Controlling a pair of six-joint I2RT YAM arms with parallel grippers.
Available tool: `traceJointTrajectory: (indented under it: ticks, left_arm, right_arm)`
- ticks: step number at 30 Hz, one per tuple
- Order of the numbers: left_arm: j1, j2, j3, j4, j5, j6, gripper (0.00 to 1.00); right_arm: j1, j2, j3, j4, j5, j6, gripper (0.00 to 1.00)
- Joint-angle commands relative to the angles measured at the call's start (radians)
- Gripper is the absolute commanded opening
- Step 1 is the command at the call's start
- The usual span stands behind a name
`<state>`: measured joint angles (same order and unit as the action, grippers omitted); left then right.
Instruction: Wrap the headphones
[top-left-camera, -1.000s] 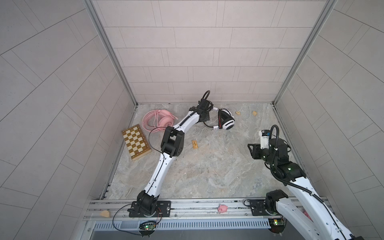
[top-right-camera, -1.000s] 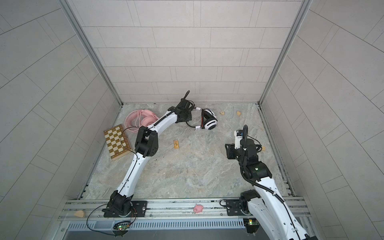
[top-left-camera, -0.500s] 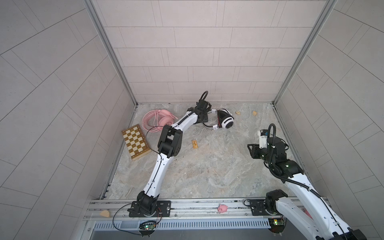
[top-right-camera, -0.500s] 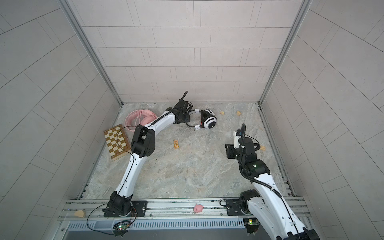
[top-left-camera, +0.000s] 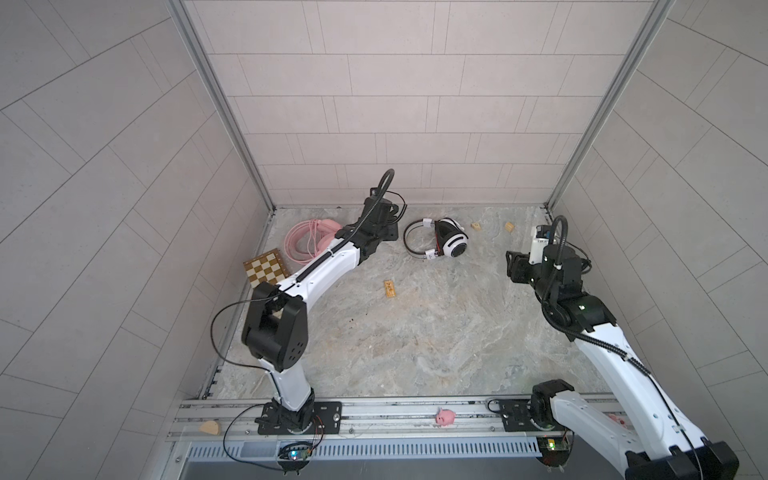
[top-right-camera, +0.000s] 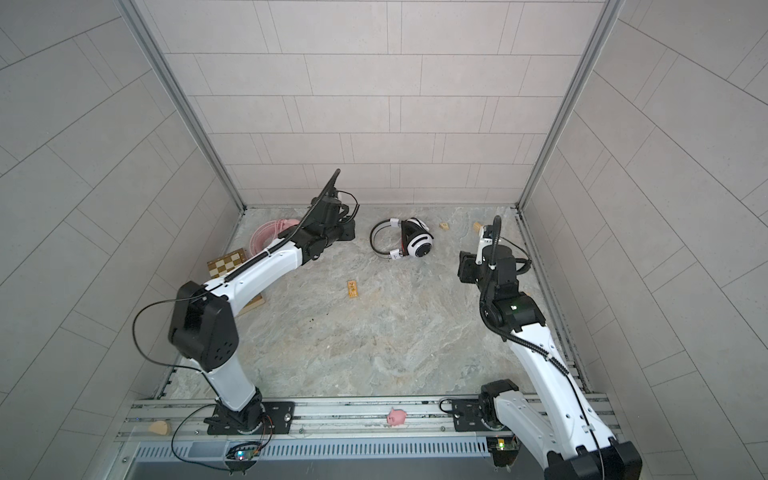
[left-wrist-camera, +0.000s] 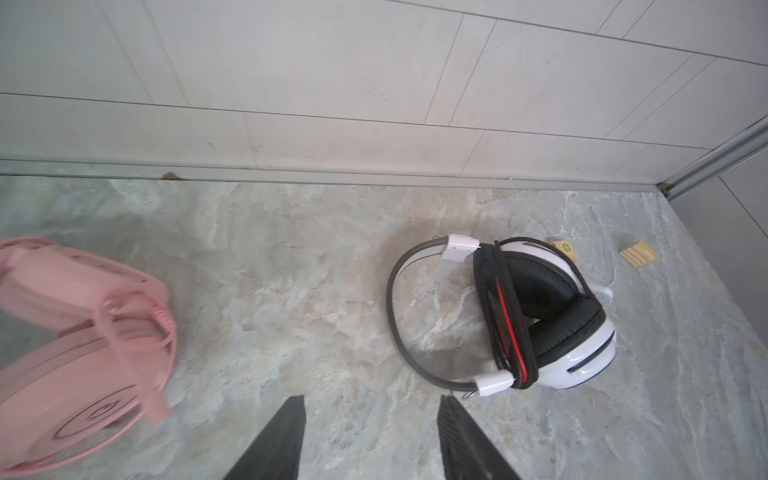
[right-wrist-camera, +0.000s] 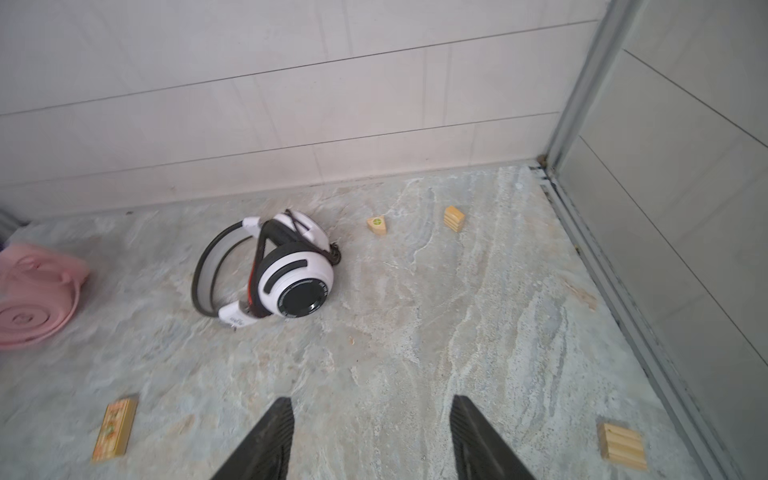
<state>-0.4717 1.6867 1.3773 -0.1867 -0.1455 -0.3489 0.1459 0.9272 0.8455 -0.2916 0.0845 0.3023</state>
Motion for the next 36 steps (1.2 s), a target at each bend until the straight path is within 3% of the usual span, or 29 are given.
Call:
traceJointTrajectory:
  ticks: [1,3,5,7,9,11,13,15,18,24,26,28,30,31,36]
  left_arm:
    - [0.02,-0.137,-0.217,0.253,-0.121,0.054,0.64]
    - [0.034,-0.228,-0.334,0.297,-0.207,0.067,0.75]
    - [0.041,-0.287,-0.432,0.323,-0.367,0.058,0.89]
    - [0.069,-0.329,-0.525,0.346,-0.441,0.042,0.96]
    - [0.101,-0.363,-0.596,0.362,-0.439,0.043,0.97]
    - [0.102,-0.385,-0.675,0.43,-0.514,0.091,0.98]
    - [0.104,-0.37,-0.796,0.632,-0.583,0.163,0.98]
    - [0.107,-0.342,-0.869,0.822,-0.684,0.19,0.99]
    - [0.142,-0.339,-0.906,0.926,-0.512,0.263,0.99]
    - [0.164,-0.373,-0.968,0.969,-0.572,0.309,0.99]
    - [0.175,-0.378,-1.013,1.043,-0.542,0.331,0.99]
    - [0.185,-0.393,-1.03,1.053,-0.513,0.339,0.99]
    - [0.188,-0.393,-1.055,1.11,-0.536,0.341,0.98]
    - [0.188,-0.402,-1.075,1.14,-0.533,0.342,0.98]
    - [0.185,-0.479,-1.16,1.126,-0.544,0.349,0.96]
  right_arm:
    - [-0.018,0.053,-0.063,0.097,0.184,0.001,0.69]
    - [-0.03,0.09,-0.117,0.188,0.243,0.002,0.73]
    - [-0.042,0.135,-0.166,0.274,0.287,-0.009,0.77]
    - [-0.058,0.188,-0.186,0.311,0.36,-0.007,0.79]
    - [-0.075,0.214,-0.22,0.383,0.413,-0.011,0.8]
    - [-0.095,0.231,-0.321,0.533,0.409,-0.04,0.82]
    - [-0.117,0.268,-0.415,0.734,0.268,-0.126,0.82]
    - [-0.117,0.328,-0.477,0.894,0.271,-0.133,0.82]
    - [-0.12,0.424,-0.528,1.087,0.3,-0.165,0.82]
    - [-0.128,0.558,-0.555,1.307,0.237,-0.191,0.82]
    - [-0.125,0.607,-0.568,1.363,0.179,-0.203,0.82]
    - [-0.12,0.67,-0.581,1.481,0.153,-0.234,0.89]
    - [-0.118,0.641,-0.563,1.397,0.149,-0.235,0.9]
    - [-0.118,0.644,-0.552,1.377,0.152,-0.235,0.99]
    - [-0.111,0.656,-0.547,1.393,0.155,-0.248,0.99]
